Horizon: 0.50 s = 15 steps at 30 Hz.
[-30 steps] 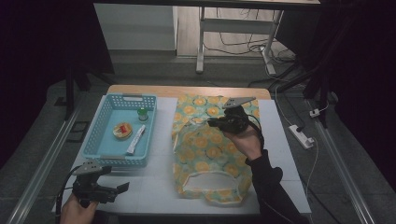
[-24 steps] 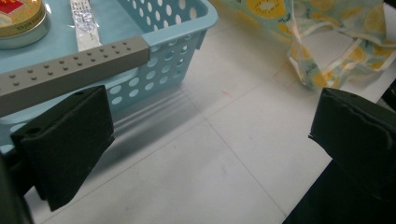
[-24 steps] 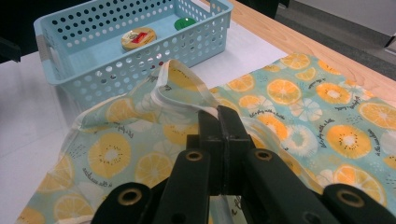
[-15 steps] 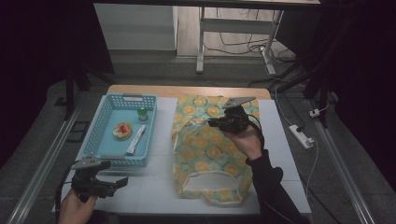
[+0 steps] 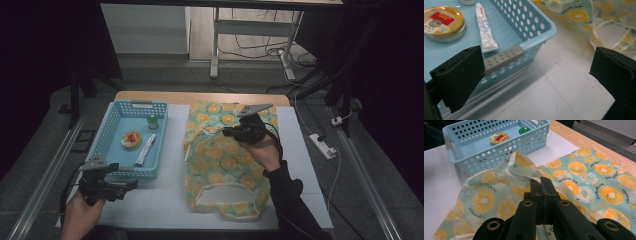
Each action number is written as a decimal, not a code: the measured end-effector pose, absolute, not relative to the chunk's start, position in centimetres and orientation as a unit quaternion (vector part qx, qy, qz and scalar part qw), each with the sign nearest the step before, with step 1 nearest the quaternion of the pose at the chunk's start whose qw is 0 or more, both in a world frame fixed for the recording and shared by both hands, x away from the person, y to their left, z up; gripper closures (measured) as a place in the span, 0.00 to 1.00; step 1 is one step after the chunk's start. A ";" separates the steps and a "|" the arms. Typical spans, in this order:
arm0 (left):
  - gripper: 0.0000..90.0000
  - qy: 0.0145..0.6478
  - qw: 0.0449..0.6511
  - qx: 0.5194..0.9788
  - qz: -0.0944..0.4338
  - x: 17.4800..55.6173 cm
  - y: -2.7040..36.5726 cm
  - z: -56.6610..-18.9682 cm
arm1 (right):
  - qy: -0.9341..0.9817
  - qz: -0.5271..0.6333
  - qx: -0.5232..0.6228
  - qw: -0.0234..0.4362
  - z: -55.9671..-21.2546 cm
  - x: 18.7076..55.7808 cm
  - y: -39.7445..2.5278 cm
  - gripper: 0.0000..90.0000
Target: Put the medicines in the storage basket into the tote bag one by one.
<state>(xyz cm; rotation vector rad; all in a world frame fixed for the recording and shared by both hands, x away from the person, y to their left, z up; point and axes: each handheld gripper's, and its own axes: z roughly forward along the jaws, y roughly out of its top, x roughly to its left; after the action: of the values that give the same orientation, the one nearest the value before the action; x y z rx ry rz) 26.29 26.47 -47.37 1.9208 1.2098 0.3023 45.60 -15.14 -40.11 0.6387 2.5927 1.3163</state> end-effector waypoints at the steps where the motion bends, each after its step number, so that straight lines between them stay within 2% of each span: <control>1: 0.00 0.480 0.408 0.767 0.125 26.5 26.5 -47.2 | 0.868 0.441 0.214 0.082 -40.1 45.6 -15.1 1.00; 15: 0.00 0.496 0.389 0.764 0.135 30.1 26.9 -46.8 | 0.869 0.440 0.212 0.085 -40.2 45.5 -15.1 1.00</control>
<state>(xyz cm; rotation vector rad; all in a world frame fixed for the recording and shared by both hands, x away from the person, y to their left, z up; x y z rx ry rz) 30.13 26.95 -46.79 1.9430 1.2610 0.3421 45.54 -15.09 -40.16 0.6315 2.5910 1.3122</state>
